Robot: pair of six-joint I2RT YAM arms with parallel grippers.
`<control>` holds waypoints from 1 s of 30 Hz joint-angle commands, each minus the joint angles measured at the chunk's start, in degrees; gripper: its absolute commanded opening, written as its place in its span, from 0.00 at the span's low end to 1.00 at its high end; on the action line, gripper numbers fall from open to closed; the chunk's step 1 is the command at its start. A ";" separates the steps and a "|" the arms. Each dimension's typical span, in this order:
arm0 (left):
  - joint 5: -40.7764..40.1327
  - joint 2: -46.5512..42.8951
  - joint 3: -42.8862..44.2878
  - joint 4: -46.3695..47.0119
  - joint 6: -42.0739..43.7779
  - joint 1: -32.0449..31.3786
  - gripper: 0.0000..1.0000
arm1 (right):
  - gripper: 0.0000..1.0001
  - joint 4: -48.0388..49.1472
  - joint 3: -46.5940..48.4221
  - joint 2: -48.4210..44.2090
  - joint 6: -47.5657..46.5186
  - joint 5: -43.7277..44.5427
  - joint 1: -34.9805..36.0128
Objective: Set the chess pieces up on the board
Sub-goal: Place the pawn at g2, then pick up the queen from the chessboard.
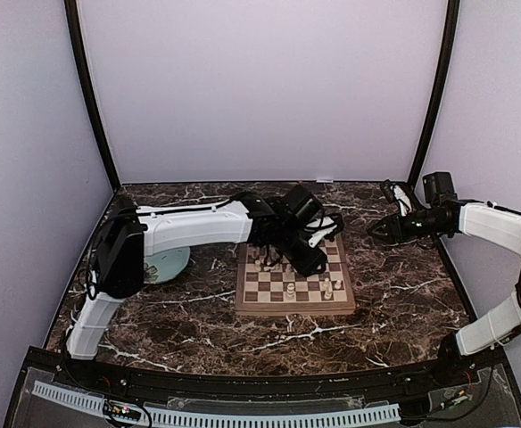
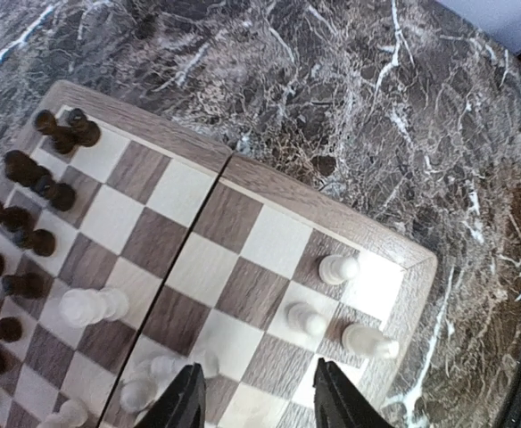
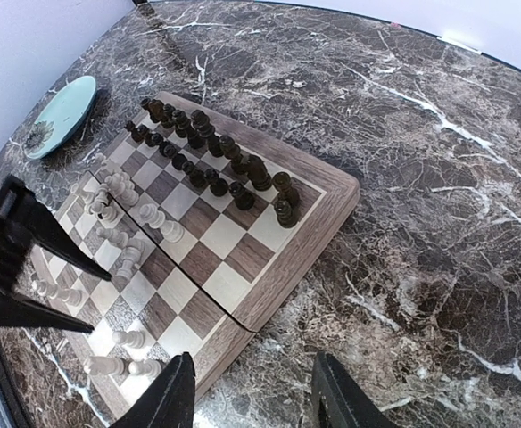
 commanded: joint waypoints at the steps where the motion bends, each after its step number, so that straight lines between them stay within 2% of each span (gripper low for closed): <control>1: 5.26 -12.07 -7.11 7.93 -1.34 2.81 0.44 | 0.46 0.59 0.41 0.21 -0.64 -1.20 -0.17; 6: 11.02 -21.17 -19.64 17.02 -7.61 6.37 0.44 | 0.46 0.06 0.81 0.38 -1.67 0.97 1.06; 9: 12.10 -25.67 -25.31 19.12 -10.49 9.63 0.44 | 0.44 -1.22 2.31 0.64 -3.83 6.16 5.47; 12: 10.20 -27.96 -27.52 17.42 -11.30 12.42 0.44 | 0.41 -1.87 4.25 1.94 -5.26 10.32 10.82; 17: 6.93 -30.98 -33.95 17.95 -9.49 15.46 0.43 | 0.32 -4.27 11.27 9.09 -5.98 14.06 17.61; 22: 8.98 -34.73 -43.48 26.99 -13.48 19.31 0.43 | 0.33 -8.54 19.61 17.09 -6.21 15.88 22.96; 30: 9.42 -37.66 -46.39 29.67 -14.88 20.49 0.43 | 0.36 -12.98 28.83 26.29 -5.06 17.99 25.03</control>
